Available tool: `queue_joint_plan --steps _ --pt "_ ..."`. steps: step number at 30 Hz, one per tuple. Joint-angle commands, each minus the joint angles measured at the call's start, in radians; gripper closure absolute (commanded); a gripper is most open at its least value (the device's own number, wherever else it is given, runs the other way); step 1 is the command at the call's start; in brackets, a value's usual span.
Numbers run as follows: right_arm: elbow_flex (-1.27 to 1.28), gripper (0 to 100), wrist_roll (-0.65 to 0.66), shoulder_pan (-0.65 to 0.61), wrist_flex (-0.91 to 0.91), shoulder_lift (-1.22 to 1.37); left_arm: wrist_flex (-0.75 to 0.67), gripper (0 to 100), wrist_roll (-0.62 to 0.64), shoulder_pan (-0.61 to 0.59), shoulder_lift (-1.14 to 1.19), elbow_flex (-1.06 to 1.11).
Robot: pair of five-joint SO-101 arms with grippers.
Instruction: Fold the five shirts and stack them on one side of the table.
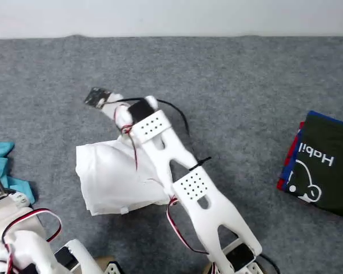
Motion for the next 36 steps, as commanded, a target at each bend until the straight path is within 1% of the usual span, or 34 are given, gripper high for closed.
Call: queue_joint_plan --steps 1,6,15,19,24,30,33,36 --pt "-0.032 99.0 -0.006 0.065 -0.025 -0.016 -0.026 99 -0.003 -0.002 -0.003 0.001" --pt "-0.06 99.0 -0.006 0.061 0.005 -0.054 -0.028 99 -0.003 -0.002 -0.003 0.001" --pt "-0.057 99.0 -0.012 -0.131 0.041 -0.171 -0.031 99 -0.003 -0.002 -0.003 0.001" --pt "-0.035 99.0 -0.012 -0.202 0.028 -0.151 -0.028 99 -0.003 -0.002 -0.003 0.001" --pt "-0.026 99.0 -0.009 -0.26 0.021 -0.058 -0.025 99 -0.003 -0.002 -0.003 0.001" --pt "-0.061 99.0 -0.002 -0.274 0.005 -0.081 -0.025 99 -0.003 -0.005 -0.003 0.001" --pt "-0.06 99.0 0.034 -0.236 0.015 -0.153 -0.025 99 -0.003 -0.006 -0.003 -0.001" --pt "-0.06 99.0 0.037 -0.197 0.004 -0.209 -0.025 99 -0.003 -0.006 -0.003 -0.001"
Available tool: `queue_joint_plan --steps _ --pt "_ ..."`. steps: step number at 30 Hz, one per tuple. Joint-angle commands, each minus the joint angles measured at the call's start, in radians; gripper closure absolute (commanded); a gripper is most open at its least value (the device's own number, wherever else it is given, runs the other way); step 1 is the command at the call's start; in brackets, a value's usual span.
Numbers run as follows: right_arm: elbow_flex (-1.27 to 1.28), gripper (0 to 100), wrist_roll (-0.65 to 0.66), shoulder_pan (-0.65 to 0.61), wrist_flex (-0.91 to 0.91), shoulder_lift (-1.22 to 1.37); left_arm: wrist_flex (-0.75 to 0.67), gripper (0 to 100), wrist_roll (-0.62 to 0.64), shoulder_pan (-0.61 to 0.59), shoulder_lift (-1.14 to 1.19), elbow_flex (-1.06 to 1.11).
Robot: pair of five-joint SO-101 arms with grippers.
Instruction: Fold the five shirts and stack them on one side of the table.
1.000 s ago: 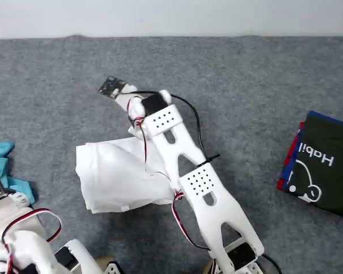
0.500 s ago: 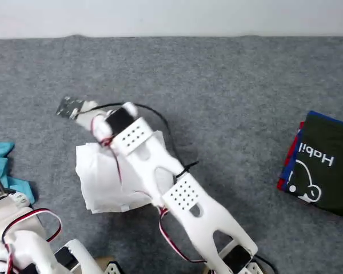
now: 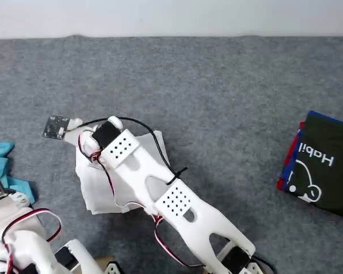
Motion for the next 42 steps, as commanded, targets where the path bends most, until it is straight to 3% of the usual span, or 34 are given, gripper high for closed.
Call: queue_joint_plan --steps 1,5,13,19,24,31,35,39,42 --pt "-0.06 99.0 0.012 0.053 -0.01 -0.137 -0.025 99 -0.003 -0.006 -0.003 -0.001" --pt "-0.058 99.0 0.012 0.045 -0.033 -0.117 -0.025 99 -0.003 -0.002 -0.003 -0.001" --pt "-0.058 99.0 0.012 -0.058 -0.26 0.054 -0.025 99 -0.003 -0.005 -0.003 -0.001" --pt "-0.06 99.0 0.012 -0.051 -0.263 0.068 -0.023 99 -0.003 -0.006 -0.003 -0.001" --pt "-0.06 99.0 0.012 -0.024 -0.193 -0.113 -0.023 99 -0.003 -0.006 -0.003 0.001" --pt "-0.06 99.0 0.002 -0.025 0.111 -0.269 -0.023 99 -0.003 -0.006 -0.003 0.001" --pt "-0.046 99.0 -0.149 -0.008 0.125 -0.308 -0.023 99 -0.003 -0.006 -0.003 0.001" --pt "0.126 99.0 -0.173 -0.028 0.125 -0.394 -0.023 99 -0.009 -0.018 -0.003 -0.007" --pt "0.351 99.0 -0.275 -0.045 0.125 -0.506 -0.031 99 -0.009 -0.098 -0.003 -0.008"
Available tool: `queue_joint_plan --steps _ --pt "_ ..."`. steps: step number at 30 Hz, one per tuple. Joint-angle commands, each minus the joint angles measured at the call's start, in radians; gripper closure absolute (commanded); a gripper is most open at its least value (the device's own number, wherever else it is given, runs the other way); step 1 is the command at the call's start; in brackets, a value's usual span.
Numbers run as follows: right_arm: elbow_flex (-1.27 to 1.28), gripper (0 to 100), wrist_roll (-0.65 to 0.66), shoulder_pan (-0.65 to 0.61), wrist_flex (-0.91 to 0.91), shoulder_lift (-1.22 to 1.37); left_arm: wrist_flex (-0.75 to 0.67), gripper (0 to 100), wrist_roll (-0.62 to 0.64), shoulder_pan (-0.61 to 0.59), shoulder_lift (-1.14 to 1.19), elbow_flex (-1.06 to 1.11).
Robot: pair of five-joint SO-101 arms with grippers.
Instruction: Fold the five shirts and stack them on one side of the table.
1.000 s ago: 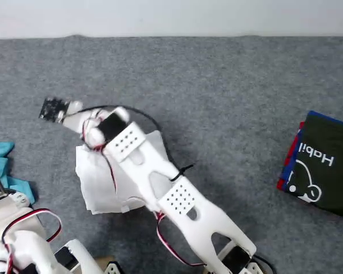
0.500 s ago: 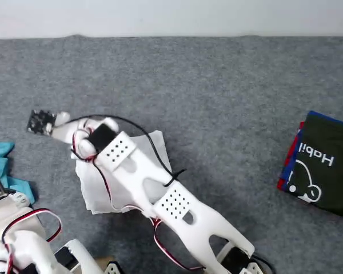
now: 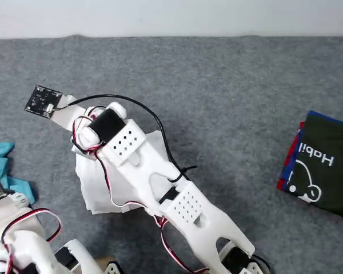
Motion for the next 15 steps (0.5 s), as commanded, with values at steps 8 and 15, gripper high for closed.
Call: queue_joint_plan --steps 8,15 --pt "0.733 99.0 -0.222 -0.025 0.031 -0.377 -0.029 99 -0.041 -0.147 -0.003 -0.001" --pt "0.796 99.0 -0.25 -0.147 -0.12 -0.228 -0.023 99 -0.04 -0.146 -0.003 0.001"
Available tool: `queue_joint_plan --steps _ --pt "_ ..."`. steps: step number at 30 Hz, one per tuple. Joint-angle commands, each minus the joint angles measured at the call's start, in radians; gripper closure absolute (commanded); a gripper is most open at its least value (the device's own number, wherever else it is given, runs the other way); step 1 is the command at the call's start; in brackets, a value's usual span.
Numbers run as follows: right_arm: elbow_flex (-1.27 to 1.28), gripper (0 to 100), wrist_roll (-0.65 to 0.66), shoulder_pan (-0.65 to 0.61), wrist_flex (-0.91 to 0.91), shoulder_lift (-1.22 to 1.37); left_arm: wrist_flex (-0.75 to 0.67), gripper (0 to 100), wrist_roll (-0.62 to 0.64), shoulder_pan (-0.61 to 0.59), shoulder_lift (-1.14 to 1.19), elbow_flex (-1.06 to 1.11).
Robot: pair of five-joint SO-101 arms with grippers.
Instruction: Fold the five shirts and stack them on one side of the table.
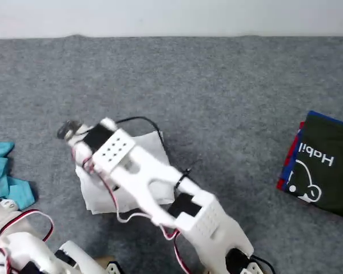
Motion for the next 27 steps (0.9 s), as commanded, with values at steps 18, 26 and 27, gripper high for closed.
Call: queue_joint_plan --steps 18,26,27 --pt "-0.437 99.0 0.052 0.102 0.116 -0.041 0.006 99 -0.014 0.023 0.005 0.001" --pt "-0.33 99.0 0.052 0.259 0.116 -0.262 0.066 89 -0.017 0.296 0.015 0.101" --pt "-0.292 99.0 0.052 0.282 0.116 -0.3 0.068 89 -0.028 0.318 0.034 0.107"
